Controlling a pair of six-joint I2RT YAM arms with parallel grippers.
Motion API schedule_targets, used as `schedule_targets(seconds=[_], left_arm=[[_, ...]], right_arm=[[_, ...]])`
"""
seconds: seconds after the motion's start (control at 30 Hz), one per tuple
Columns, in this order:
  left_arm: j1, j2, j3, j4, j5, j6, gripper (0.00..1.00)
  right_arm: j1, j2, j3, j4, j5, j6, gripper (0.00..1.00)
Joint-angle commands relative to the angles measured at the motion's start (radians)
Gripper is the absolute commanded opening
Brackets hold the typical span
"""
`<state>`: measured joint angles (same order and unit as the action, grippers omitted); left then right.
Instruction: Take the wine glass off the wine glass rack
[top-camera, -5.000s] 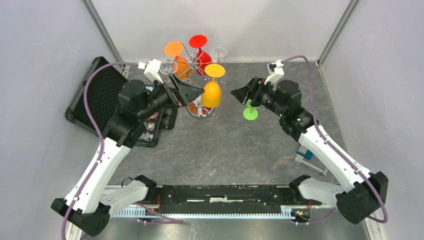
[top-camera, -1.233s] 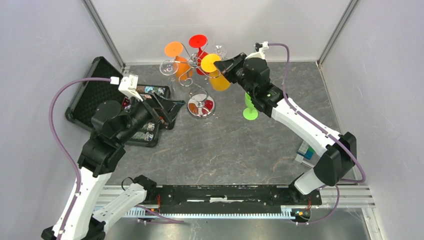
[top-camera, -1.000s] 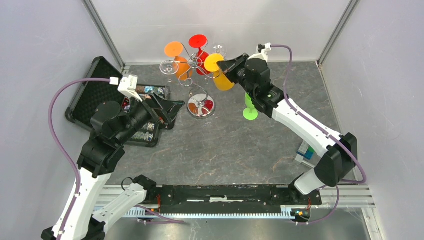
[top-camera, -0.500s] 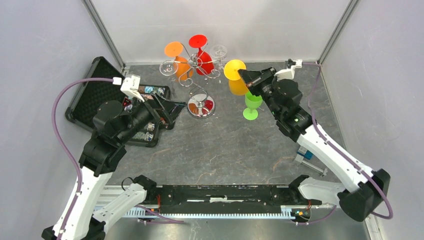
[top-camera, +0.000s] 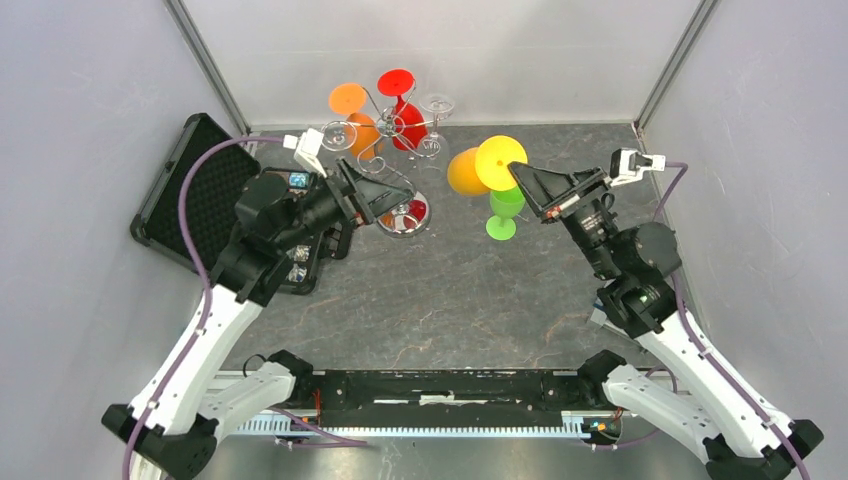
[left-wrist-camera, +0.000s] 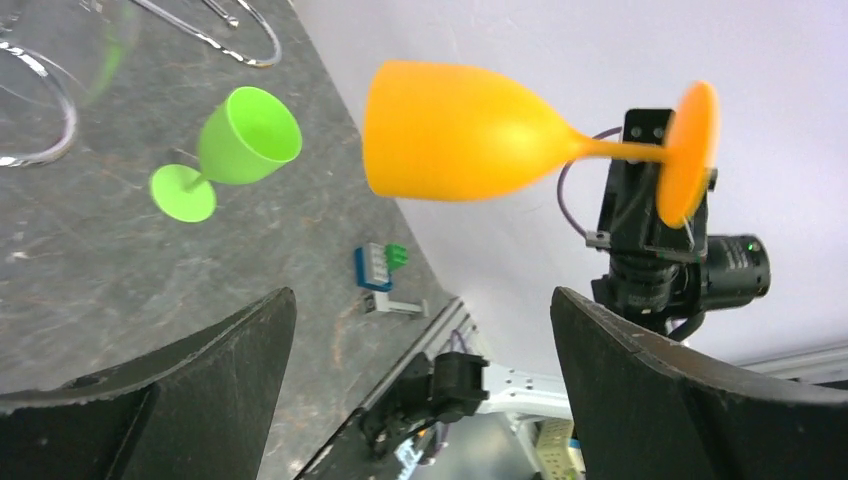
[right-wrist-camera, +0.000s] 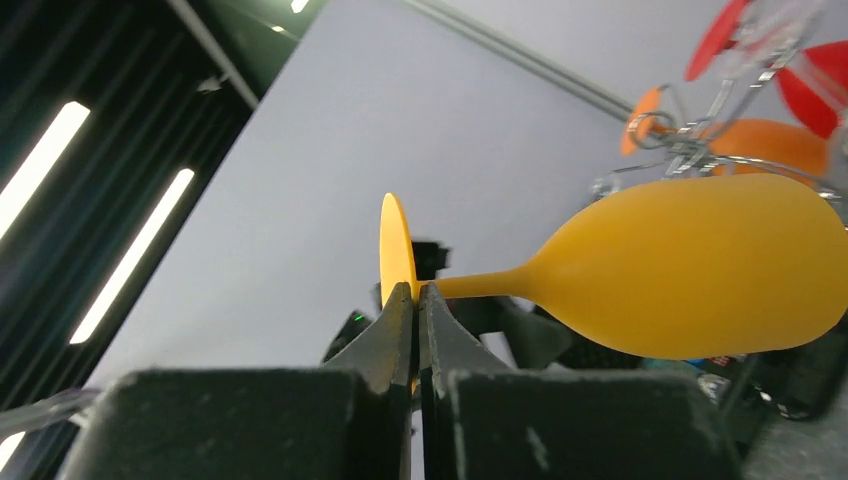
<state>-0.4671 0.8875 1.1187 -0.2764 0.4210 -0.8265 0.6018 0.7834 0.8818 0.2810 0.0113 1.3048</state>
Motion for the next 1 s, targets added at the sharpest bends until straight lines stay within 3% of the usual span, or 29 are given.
schedule_targets(seconds=[0.0, 0.27, 0.4, 0.47, 0.7, 0.97], left_arm=[[-0.002, 0.082, -0.024, 0.289, 0.075, -0.233, 1.0], [-0.024, 0.26, -0.011, 0.601, 0.15, -0.536, 1.0], [-0.042, 0.269, -0.059, 0.773, 0.17, -0.734, 1.0], [-0.044, 0.266, -0.059, 0.794, 0.182, -0.766, 1.0], [-0.074, 0.235, -0.08, 0.994, 0.219, -0.925, 0.83], [-0.079, 0.133, -0.049, 0.918, 0.232, -0.847, 0.61]], right_arm=[[-0.002, -0.032, -0.013, 0.165, -0.114, 0.054, 0.0], [-0.002, -0.068, -0.118, 0.407, -0.177, 0.196, 0.0], [-0.002, -0.07, -0.147, 0.518, -0.183, 0.24, 0.0], [-0.002, -0.067, -0.144, 0.525, -0.192, 0.243, 0.0], [-0.002, -0.057, -0.202, 0.546, -0.182, 0.302, 0.0], [-0.002, -0.052, -0.283, 0.573, -0.121, 0.352, 0.0]])
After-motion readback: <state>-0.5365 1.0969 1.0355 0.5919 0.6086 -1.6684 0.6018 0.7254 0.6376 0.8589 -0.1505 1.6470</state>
